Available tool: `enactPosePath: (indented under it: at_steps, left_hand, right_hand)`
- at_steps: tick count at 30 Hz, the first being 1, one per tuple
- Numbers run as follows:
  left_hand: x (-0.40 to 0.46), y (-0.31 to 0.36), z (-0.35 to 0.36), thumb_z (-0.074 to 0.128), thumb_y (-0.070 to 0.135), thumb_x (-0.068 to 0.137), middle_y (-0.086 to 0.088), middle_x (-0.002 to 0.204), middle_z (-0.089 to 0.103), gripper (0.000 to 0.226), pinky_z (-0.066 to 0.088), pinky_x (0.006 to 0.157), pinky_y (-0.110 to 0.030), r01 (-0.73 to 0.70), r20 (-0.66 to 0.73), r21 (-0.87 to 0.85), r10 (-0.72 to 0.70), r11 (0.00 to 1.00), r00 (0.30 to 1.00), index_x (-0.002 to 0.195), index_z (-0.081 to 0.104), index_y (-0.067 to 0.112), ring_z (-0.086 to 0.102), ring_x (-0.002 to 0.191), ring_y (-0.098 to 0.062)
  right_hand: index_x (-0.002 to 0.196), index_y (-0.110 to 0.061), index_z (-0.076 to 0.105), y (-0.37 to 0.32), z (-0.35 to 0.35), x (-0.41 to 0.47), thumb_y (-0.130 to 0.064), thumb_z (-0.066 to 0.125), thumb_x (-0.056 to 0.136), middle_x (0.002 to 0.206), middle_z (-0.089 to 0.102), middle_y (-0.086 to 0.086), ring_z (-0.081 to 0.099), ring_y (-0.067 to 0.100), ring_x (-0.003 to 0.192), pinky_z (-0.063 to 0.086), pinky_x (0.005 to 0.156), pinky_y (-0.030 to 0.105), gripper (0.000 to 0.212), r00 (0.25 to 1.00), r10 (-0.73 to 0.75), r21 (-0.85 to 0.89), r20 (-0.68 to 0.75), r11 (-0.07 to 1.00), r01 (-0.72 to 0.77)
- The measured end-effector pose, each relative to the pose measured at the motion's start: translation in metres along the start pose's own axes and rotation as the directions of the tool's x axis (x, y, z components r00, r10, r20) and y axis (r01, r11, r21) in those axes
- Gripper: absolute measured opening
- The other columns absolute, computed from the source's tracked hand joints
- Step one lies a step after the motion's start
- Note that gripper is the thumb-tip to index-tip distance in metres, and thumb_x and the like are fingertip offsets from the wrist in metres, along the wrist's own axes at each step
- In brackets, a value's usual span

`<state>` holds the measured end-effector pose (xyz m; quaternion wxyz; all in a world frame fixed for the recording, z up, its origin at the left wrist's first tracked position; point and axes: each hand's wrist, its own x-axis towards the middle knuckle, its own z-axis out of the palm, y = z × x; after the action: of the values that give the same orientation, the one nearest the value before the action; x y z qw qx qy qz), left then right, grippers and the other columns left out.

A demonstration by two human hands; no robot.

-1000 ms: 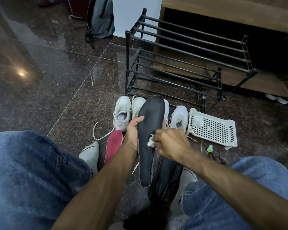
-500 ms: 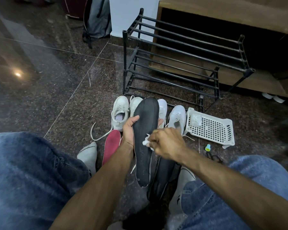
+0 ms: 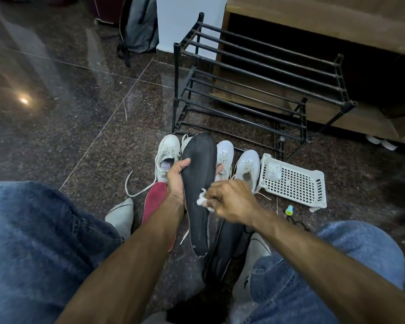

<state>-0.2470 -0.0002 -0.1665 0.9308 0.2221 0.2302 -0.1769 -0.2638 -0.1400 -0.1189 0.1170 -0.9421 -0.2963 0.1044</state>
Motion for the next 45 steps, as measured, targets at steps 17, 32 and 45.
enactPosePath:
  at_steps: [17,32,45]
  left_hand:
    - [-0.001,0.012,0.004,0.047,0.035,0.078,-0.025,0.111,0.062,0.066,0.035,0.108,-0.053,-0.009,0.108,-0.057,0.015,0.998,0.994,0.128,0.051,-0.008,0.041,0.133,-0.045]
    - [0.001,-0.004,0.003,0.040,0.032,0.094,-0.013,0.078,0.072,0.048,0.058,0.064,-0.032,-0.065,-0.002,0.118,0.066,0.991,0.998,0.078,0.077,0.005,0.069,0.066,-0.026]
    - [-0.008,-0.015,0.008,0.030,0.056,0.097,-0.016,0.094,0.073,0.068,0.058,0.075,-0.042,0.006,0.104,0.052,-0.011,0.999,0.995,0.095,0.076,0.006,0.071,0.084,-0.028]
  right_hand:
    - [0.084,-0.019,0.073,0.012,0.002,0.014,-0.036,0.068,0.086,0.084,0.071,-0.007,0.068,0.024,0.078,0.041,0.059,0.029,0.018,0.969,-0.024,-0.078,-0.245,0.997,0.005]
    - [0.091,-0.023,0.072,0.016,-0.012,0.048,-0.038,0.059,0.090,0.101,0.071,-0.005,0.064,0.028,0.096,0.049,0.077,0.034,0.019,0.936,0.255,-0.025,-0.244,0.963,-0.269]
    - [0.096,-0.025,0.071,0.014,-0.018,0.052,-0.038,0.057,0.093,0.100,0.068,-0.008,0.063,0.025,0.096,0.044,0.070,0.031,0.020,0.956,0.162,-0.065,-0.245,0.981,-0.183]
